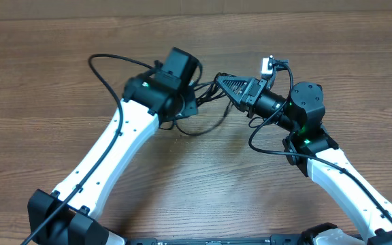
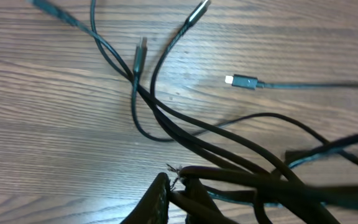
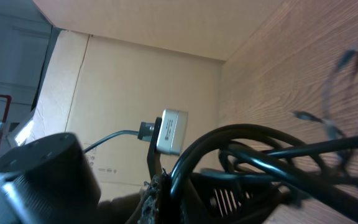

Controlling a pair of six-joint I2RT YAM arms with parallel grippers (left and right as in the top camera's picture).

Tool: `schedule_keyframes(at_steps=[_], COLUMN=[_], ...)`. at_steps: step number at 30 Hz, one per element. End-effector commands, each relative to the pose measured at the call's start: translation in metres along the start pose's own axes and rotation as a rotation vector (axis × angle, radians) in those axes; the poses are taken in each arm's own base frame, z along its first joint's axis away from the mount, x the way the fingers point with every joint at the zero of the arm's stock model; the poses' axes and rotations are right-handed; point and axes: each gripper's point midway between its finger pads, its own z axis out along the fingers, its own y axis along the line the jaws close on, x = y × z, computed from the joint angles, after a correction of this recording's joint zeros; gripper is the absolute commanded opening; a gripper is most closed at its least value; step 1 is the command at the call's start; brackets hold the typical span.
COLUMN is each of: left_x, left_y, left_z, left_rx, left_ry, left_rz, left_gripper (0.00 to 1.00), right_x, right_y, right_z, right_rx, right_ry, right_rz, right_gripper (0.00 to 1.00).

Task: Untangle cables

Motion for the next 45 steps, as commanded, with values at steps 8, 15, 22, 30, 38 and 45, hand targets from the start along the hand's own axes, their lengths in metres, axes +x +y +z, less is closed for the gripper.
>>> schedule_keyframes(at_steps=[8, 15, 22, 30, 38, 45], left_x=[0.003, 0.01, 0.005, 0.004, 0.009, 0.008], left_y=[-0.053, -0.08, -0.083, -0.085, -0.093, -0.099], left_z=[-0.006, -0.019, -0.02, -0.021, -0.022, -0.024], left_rx=[0.399, 0.556, 0.566, 0.574, 0.585, 0.598], left_ry=[0.072, 0.048, 0.018, 0.009, 0.008, -0.008], left_rz=[0.355, 0.527, 0.558, 0.56, 0.582, 0.593], left_gripper=[0.04, 0.08, 0.09, 0.11, 0.66, 0.66], right_x=[-0.007, -0.006, -0.001, -0.001, 0.004, 0.007], right_y=[0.017, 0.011, 0.012, 0.012, 0.015, 0.016], right_z=[-0.003, -0.003, -0.003, -0.003, -0.003, -0.003], right_rx=[-0.025, -0.004, -0.011, -0.012, -0.025, -0.029], right_ry=[-0.027, -0.026, 0.004, 0.006, 0.035, 0.053], right_rz=[-0.053, -0.045, -0.045, -0.045, -0.046, -0.046], right_gripper=[0.04, 0.04, 0.04, 0.04, 0.04, 0.04])
